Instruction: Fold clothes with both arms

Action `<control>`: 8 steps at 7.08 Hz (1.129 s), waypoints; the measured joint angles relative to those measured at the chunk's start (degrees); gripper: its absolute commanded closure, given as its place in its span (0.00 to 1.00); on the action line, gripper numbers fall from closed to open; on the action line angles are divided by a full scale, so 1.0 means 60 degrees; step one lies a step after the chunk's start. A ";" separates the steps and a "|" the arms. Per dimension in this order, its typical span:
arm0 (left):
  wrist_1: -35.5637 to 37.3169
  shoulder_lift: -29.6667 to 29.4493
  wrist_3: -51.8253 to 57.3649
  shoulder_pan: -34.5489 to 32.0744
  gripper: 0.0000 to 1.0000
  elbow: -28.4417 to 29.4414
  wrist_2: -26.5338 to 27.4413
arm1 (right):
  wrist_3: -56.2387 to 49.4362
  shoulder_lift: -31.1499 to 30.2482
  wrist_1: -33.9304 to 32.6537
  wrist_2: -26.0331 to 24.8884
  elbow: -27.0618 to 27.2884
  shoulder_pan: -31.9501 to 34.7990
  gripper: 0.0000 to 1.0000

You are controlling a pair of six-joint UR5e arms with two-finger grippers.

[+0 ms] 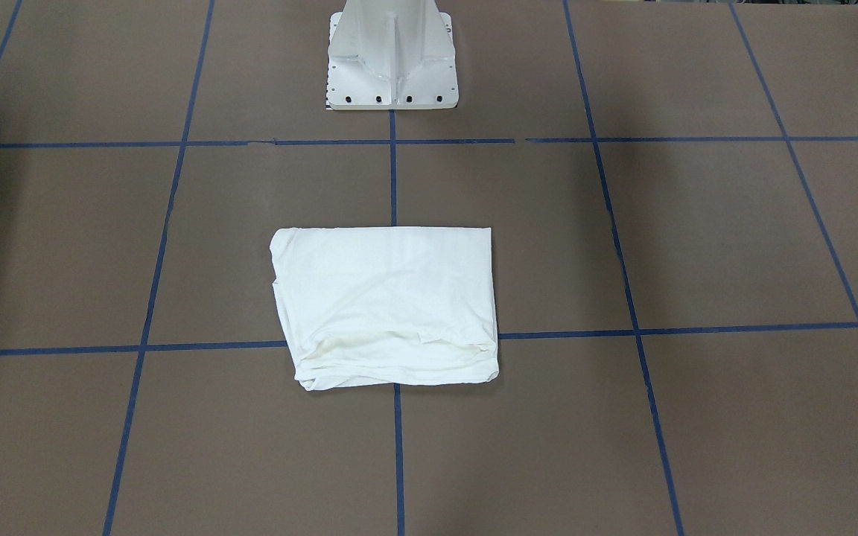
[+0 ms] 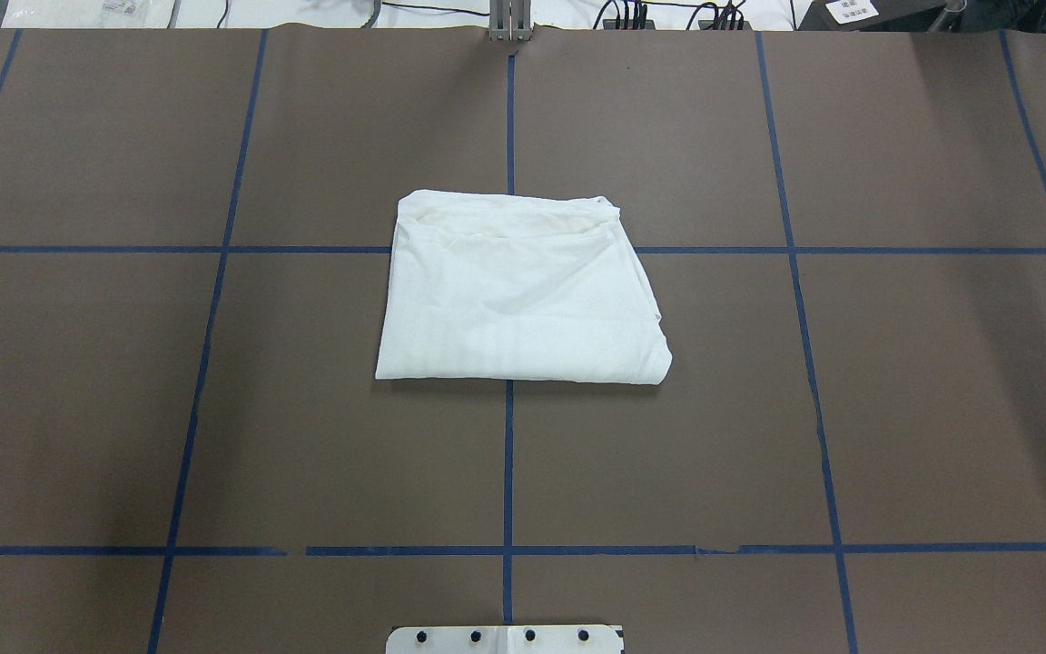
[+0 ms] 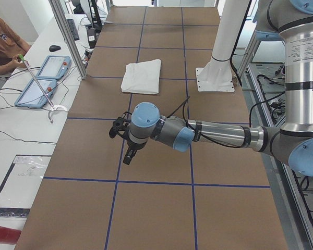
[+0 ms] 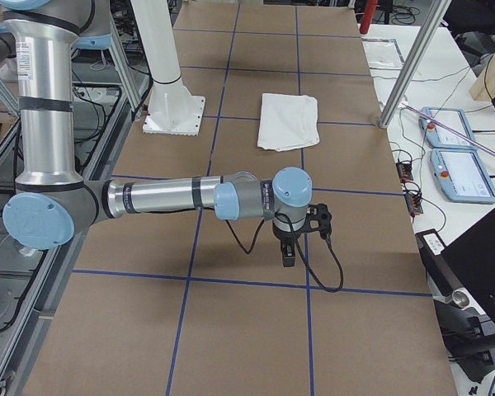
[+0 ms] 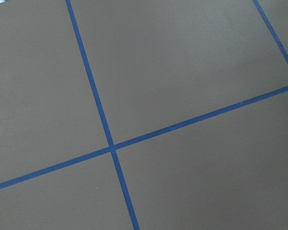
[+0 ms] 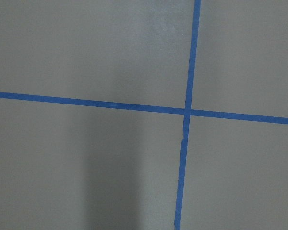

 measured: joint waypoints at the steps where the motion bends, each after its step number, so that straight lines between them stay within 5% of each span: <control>1: -0.0002 0.0011 0.0004 0.0000 0.00 -0.0016 -0.0013 | 0.0010 0.0017 0.0000 -0.0007 0.0004 0.0002 0.00; 8: -0.0020 -0.0068 -0.0035 0.0014 0.00 -0.0038 0.0022 | 0.0020 0.0166 -0.0014 0.0026 0.0057 -0.0052 0.00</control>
